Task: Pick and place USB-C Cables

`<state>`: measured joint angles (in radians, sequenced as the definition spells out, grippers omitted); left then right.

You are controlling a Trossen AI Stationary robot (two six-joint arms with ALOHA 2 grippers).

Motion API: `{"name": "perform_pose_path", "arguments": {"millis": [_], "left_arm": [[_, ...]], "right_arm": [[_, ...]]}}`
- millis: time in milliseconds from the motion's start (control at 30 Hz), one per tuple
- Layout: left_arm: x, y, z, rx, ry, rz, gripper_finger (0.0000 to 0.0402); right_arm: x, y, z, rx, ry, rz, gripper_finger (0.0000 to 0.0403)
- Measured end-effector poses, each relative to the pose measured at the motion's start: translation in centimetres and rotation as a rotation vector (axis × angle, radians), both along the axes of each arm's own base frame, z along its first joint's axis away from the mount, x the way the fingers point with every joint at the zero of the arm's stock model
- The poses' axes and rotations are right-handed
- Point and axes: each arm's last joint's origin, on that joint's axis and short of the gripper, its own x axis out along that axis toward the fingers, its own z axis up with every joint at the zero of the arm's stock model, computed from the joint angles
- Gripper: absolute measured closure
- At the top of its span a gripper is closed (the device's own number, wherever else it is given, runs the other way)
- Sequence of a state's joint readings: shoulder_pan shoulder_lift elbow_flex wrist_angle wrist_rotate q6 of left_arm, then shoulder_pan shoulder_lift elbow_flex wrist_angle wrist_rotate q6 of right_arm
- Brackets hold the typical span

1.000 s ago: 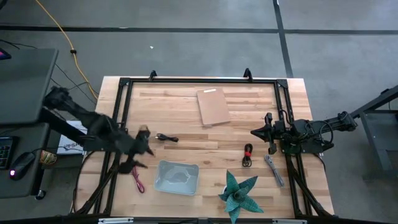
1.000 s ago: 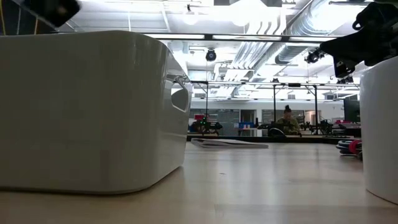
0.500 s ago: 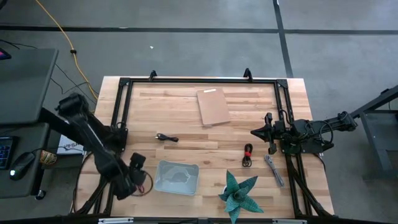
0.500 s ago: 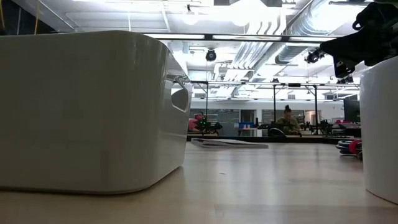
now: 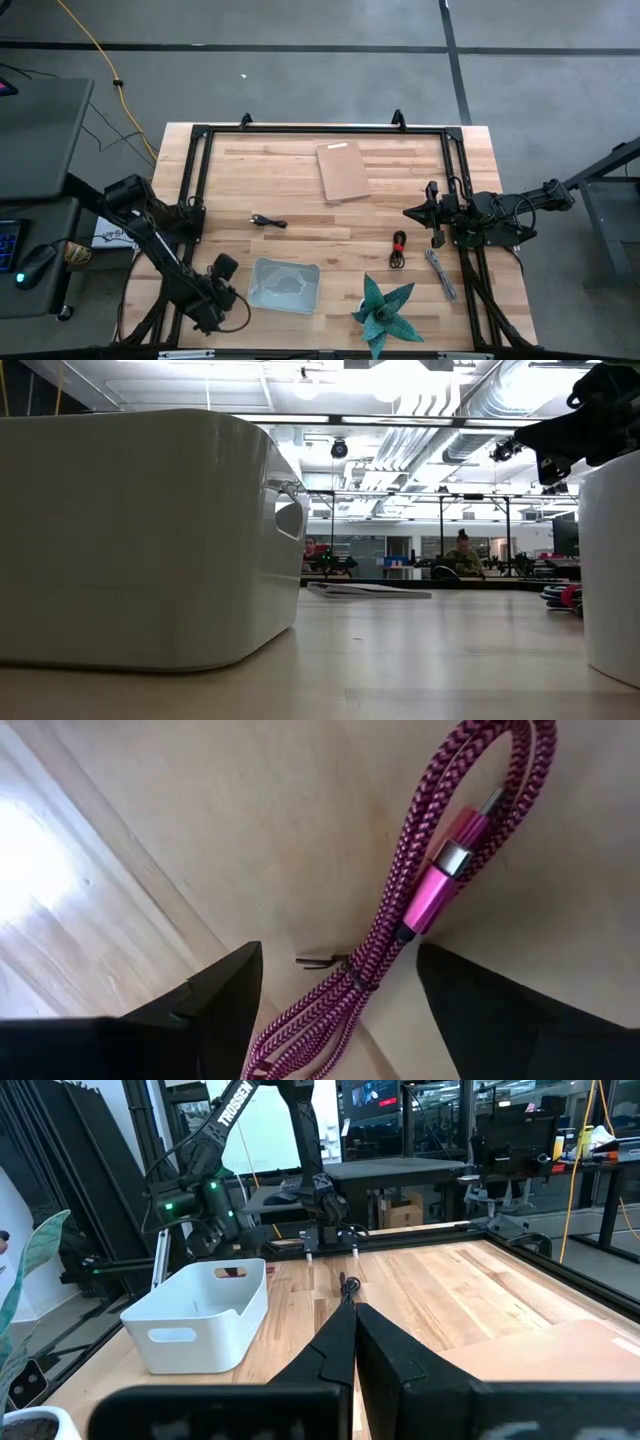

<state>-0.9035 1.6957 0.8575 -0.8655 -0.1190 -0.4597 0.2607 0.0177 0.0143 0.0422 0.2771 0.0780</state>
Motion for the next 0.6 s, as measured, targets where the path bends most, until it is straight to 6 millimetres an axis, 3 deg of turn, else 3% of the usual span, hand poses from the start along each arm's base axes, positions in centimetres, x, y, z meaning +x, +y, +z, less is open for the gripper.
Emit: {"name": "perform_pose_path", "arguments": {"millis": [167, 267, 500, 600], "left_arm": [[0.2, 0.4, 0.6, -0.053, -0.013, 0.017, 0.0176], [0.5, 0.5, 0.7, -0.079, 0.004, -0.008, 0.0225], [1.4, 1.2, 0.6, -0.109, 0.039, -0.039, 0.0377], [1.7, 1.6, 0.8, -0.123, 0.050, -0.005, 0.0389]], "right_arm": [[0.0, 0.0, 0.0, 0.000, 0.000, 0.000, 0.0402], [0.0, 0.0, 0.0, 0.000, 0.000, 0.000, 0.0402], [0.0, 0.0, 0.0, 0.000, 0.000, 0.000, 0.0402], [0.0, 0.0, 0.0, 0.000, 0.000, 0.000, 0.0402]]}}
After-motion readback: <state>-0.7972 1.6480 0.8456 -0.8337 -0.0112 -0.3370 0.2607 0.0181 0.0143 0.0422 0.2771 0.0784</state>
